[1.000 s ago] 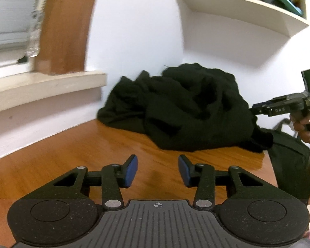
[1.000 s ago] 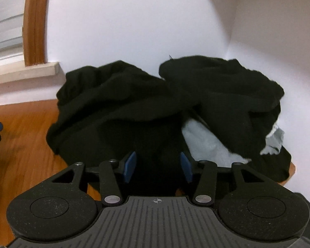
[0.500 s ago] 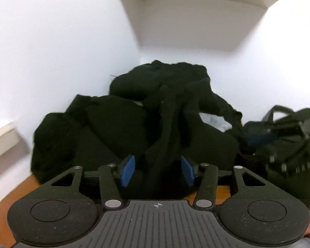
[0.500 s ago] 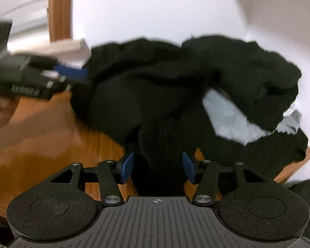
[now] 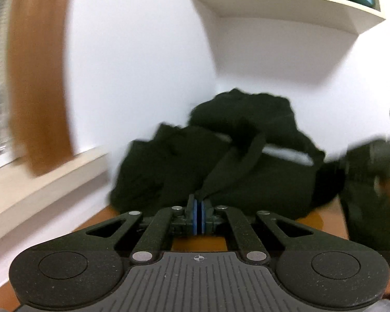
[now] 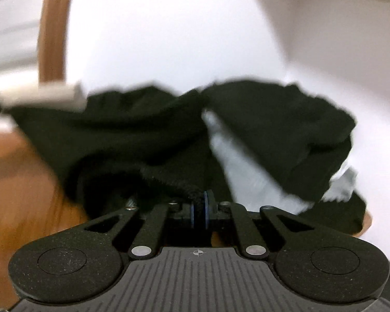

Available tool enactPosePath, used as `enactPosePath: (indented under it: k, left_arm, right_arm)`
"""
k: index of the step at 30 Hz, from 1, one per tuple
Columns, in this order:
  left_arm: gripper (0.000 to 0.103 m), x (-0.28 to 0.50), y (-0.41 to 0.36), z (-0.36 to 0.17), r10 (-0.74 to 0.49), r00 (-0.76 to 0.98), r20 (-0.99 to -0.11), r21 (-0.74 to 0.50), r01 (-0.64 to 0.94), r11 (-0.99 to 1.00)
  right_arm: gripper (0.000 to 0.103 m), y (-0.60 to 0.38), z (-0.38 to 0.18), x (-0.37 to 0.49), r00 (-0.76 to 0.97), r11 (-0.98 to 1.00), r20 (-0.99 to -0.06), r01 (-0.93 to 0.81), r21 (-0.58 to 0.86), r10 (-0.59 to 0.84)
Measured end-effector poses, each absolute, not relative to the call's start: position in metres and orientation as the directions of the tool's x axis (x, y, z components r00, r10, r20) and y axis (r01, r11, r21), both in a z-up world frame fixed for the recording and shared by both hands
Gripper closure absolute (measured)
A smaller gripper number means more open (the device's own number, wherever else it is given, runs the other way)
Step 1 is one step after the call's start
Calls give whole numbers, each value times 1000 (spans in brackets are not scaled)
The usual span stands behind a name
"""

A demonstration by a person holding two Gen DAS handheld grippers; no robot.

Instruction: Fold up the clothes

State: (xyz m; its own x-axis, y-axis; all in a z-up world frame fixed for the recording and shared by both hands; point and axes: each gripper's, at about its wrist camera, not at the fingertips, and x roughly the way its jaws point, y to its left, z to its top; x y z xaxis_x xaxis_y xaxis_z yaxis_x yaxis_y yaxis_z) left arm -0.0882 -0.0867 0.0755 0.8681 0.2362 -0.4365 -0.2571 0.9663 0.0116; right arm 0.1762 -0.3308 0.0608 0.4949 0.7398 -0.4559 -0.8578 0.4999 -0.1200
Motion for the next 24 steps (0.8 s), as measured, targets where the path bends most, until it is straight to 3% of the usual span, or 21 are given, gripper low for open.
enactPosePath:
  k: [7,16,24]
  left_arm:
    - [100,-138,-75,63,273,833,-480,8,-307,952]
    - [98,-190,-68,90,340,837,-428,-16,-384,923]
    - [98,-225,-78,123,370,852,-371,-19,-405,914]
  right_arm:
    - [95,-314,120,164,519,501,-297,-854,-140,801]
    - [95,-252,195,140,482,451,-182,-873,-186,857]
    - [96,-201,253,71,349,328,-73,-921,-212,934]
